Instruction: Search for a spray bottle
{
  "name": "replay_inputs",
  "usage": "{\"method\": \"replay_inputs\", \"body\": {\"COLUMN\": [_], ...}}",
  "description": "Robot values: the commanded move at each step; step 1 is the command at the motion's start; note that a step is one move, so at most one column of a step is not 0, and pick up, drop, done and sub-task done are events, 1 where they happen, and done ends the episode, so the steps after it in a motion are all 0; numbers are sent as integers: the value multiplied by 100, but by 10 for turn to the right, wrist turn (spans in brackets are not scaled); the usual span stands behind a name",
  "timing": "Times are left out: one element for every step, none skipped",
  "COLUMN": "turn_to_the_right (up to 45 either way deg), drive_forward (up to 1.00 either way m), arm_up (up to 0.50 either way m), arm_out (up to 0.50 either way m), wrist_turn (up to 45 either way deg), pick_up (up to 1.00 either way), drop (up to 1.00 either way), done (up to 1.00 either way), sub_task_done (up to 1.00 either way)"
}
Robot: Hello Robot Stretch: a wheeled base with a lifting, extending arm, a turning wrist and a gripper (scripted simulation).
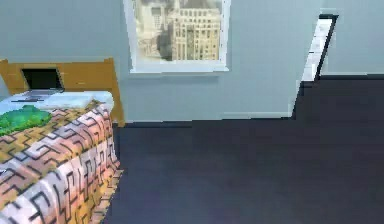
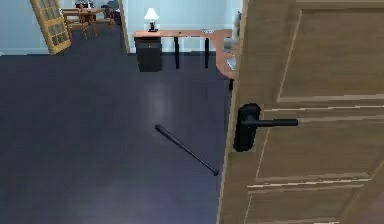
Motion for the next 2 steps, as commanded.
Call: {"method": "replay_inputs", "body": {"turn_to_the_right": [450, 120], "drive_forward": [0, 0], "arm_up": [0, 0], "arm_out": [0, 0], "wrist_turn": [0, 0], "pick_up": [0, 0], "drop": [0, 0], "done": [0, 0], "sub_task_done": [0, 0]}}
